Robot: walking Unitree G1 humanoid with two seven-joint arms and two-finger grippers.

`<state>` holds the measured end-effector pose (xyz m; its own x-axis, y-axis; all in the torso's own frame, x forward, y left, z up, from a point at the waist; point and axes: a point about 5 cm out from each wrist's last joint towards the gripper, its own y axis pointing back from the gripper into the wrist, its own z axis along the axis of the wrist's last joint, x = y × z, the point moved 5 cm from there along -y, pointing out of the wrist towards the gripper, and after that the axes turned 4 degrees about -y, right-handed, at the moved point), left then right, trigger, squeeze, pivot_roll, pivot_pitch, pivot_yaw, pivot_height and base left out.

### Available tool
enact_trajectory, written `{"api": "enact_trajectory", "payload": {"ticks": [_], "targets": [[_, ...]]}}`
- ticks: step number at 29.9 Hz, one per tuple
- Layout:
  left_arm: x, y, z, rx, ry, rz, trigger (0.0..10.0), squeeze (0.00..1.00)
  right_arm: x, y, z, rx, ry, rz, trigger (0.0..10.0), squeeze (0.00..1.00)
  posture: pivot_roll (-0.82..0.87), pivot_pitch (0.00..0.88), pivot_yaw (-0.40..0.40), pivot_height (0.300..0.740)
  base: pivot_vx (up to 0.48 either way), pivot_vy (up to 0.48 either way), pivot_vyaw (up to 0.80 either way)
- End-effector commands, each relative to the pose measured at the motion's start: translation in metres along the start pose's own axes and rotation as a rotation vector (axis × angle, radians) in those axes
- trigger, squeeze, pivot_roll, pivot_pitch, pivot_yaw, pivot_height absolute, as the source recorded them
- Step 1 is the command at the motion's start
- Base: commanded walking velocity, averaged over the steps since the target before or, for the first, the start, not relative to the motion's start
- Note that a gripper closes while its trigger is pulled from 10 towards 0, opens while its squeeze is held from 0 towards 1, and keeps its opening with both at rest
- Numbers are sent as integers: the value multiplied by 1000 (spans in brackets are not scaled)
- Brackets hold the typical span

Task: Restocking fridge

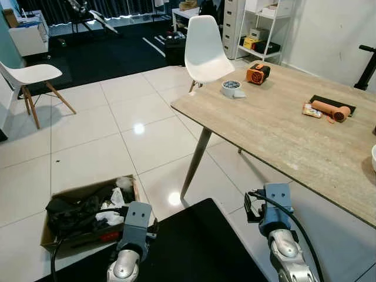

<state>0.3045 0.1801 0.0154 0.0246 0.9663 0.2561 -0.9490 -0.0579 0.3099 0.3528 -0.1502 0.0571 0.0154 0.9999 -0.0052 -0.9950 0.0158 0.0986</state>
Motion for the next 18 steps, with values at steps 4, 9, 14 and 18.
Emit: {"api": "enact_trajectory", "payload": {"ticks": [4, 9, 14, 18], "targets": [[0, 1, 1, 1, 1, -1, 10000, 0, 0, 3, -7, 26, -15, -4, 10000, 0, -34, 110, 28, 710, 0, 0, -505], [0, 1, 4, -6, 8, 4, 10000, 0, -1, 3, -7, 28, -20, -6, 10000, 0, -34, 110, 28, 710, 0, 0, -800], [0, 0, 5, -10, 10, 4, 10000, 0, -1, 3, -7, 29, -22, -6, 10000, 0, -34, 110, 28, 710, 0, 0, -800], [-1, 0, 7, -13, 13, 2, 10000, 0, 0, 3, -8, 30, -25, -6, 10000, 0, -34, 110, 28, 710, 0, 0, -800]]}}
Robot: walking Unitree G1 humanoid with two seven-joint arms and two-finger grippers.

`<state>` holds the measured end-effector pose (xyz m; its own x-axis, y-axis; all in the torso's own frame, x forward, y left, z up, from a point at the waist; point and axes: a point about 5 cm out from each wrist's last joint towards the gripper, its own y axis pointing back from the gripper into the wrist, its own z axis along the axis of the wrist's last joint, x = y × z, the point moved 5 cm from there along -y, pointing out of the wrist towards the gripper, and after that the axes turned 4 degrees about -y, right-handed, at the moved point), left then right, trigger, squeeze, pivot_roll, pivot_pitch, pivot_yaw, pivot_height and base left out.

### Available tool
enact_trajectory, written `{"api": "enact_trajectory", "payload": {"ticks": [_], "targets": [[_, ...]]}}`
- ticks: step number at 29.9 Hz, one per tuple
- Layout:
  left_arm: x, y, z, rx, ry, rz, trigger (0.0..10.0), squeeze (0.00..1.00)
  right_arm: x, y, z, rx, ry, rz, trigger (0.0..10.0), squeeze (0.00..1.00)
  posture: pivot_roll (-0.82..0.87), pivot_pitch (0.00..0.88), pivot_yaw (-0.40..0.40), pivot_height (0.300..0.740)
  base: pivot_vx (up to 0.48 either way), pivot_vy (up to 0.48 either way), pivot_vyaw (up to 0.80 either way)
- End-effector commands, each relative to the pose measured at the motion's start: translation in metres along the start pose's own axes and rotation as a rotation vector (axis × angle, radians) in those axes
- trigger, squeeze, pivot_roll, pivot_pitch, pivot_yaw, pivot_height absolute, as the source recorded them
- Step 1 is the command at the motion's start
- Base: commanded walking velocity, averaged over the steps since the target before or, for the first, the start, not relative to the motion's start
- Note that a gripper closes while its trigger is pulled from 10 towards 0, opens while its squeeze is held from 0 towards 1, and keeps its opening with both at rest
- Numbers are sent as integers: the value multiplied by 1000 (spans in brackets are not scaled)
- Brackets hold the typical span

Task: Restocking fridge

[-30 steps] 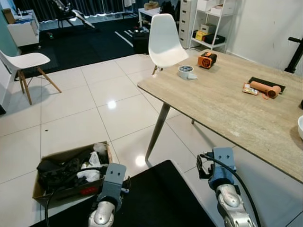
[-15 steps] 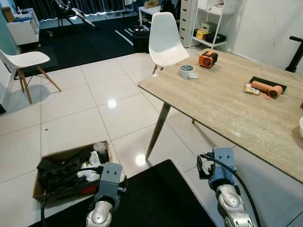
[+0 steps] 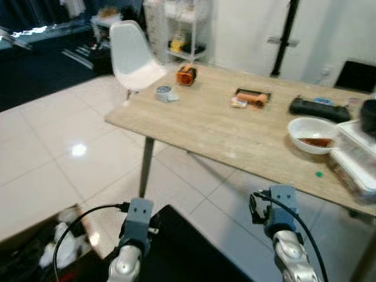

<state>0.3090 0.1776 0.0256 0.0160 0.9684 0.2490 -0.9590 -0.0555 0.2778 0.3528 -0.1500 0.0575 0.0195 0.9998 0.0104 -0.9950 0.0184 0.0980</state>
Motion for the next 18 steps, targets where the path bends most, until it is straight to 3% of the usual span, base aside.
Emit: {"api": "enact_trajectory", "payload": {"ticks": [1, 18], "targets": [[-1, 1, -5, 20, 3, -4, 10000, 0, -1, 3, -8, 30, -9, -3, 10000, 0, -34, 110, 28, 710, 0, 0, -800], [-1, 0, -2, 18, 8, -6, 10000, 0, -1, 3, -8, 33, -8, -6, 10000, 0, -36, 111, 31, 710, 0, 0, -800]]}}
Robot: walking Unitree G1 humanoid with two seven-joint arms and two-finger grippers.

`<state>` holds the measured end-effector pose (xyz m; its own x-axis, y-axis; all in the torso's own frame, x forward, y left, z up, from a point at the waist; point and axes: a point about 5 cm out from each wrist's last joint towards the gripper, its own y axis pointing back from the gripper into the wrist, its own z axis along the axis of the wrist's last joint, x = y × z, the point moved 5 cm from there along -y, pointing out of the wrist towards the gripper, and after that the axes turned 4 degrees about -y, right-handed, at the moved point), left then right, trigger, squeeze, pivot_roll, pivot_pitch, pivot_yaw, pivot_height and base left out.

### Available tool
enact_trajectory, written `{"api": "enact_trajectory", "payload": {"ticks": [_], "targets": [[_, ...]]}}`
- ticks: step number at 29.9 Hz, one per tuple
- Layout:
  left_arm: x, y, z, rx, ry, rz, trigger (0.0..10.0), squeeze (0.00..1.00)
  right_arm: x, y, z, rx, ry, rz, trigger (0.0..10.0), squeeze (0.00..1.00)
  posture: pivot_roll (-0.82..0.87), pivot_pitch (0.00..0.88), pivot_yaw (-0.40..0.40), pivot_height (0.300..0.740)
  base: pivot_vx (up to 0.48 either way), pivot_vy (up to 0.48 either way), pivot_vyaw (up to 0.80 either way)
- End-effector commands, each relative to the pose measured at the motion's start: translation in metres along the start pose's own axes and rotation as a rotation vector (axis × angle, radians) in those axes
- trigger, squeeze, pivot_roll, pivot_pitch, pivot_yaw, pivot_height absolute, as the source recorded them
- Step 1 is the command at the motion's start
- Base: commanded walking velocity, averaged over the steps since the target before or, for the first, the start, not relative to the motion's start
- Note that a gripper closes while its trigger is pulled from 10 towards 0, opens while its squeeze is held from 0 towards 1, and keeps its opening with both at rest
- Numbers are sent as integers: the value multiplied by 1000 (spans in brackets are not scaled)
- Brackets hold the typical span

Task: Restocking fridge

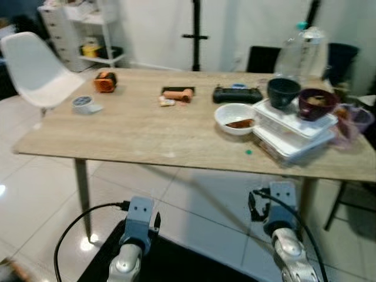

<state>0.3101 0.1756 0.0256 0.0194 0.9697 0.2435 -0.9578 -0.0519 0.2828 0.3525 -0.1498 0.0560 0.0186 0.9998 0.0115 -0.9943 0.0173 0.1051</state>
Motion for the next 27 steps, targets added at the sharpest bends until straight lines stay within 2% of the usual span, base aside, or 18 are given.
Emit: {"api": "enact_trajectory", "payload": {"ticks": [1, 22, 27], "targets": [[1, 1, -3, 13, 4, -1, 10000, 0, -1, 2, -7, 27, -8, -7, 10000, 0, -36, 111, 31, 710, 0, 0, -800], [1, 1, -1, 7, 4, 4, 10000, 0, 1, 2, -6, 25, -10, 5, 10000, 0, -35, 107, 31, 710, 0, 0, -800], [3, 2, 0, 1, -2, 19, 10000, 0, 4, 1, -3, 12, -5, 18, 10000, 0, -36, 106, 31, 710, 0, 0, 0]]}}
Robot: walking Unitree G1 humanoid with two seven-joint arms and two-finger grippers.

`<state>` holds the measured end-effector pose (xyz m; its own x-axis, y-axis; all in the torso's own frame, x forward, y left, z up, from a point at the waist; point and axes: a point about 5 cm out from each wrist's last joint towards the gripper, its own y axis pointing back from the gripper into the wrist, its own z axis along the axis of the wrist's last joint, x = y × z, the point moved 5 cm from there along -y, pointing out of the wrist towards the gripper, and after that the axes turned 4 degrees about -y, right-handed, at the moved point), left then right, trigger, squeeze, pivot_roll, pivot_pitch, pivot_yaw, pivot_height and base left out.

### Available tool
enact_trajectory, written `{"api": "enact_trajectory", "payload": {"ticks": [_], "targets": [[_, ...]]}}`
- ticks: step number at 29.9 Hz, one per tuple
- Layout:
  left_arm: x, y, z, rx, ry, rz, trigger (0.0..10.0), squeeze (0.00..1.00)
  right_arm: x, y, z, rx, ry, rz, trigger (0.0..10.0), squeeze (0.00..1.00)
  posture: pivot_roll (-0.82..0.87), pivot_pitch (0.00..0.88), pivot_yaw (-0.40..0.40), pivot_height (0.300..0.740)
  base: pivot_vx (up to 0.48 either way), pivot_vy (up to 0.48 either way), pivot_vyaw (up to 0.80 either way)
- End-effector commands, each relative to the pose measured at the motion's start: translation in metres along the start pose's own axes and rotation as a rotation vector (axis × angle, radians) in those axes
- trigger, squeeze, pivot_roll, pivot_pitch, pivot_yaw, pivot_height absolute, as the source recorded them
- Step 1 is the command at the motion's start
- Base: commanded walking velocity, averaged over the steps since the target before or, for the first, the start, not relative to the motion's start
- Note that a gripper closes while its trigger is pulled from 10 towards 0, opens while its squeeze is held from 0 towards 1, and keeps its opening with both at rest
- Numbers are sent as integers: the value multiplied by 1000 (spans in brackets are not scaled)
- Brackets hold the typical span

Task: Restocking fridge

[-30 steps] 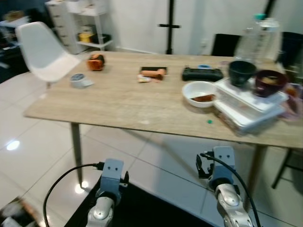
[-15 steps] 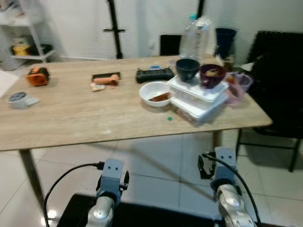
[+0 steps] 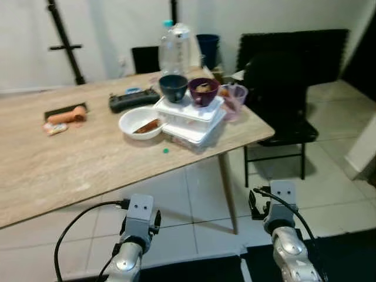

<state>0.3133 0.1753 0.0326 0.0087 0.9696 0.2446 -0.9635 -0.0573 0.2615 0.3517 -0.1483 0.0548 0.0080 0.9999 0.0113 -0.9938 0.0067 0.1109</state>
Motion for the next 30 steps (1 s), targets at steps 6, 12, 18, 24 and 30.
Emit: {"api": "enact_trajectory", "payload": {"ticks": [6, 12, 18, 24, 30], "targets": [[2, 3, -7, 19, -5, 13, 10000, 0, 3, 0, 0, 1, -5, 13, 10000, 0, -36, 106, 31, 710, 0, 0, 0], [3, 1, -5, 19, -10, 24, 10000, 0, 4, -1, 1, -1, -3, 18, 10000, 0, -36, 106, 31, 710, 0, -192, 0], [2, 0, -4, 19, -8, 28, 10000, 0, 4, 0, -1, 1, -2, 18, 10000, 0, -37, 109, 30, 710, 0, -457, 0], [2, 0, -4, 21, -4, 30, 10000, 0, 3, 2, -2, 5, -3, 14, 10000, 0, -37, 111, 30, 710, 0, -395, 0], [4, -1, -5, 28, 5, 41, 10000, 0, 3, 2, -2, 6, -3, 13, 10000, 0, -37, 111, 31, 710, 0, -281, 0]]}}
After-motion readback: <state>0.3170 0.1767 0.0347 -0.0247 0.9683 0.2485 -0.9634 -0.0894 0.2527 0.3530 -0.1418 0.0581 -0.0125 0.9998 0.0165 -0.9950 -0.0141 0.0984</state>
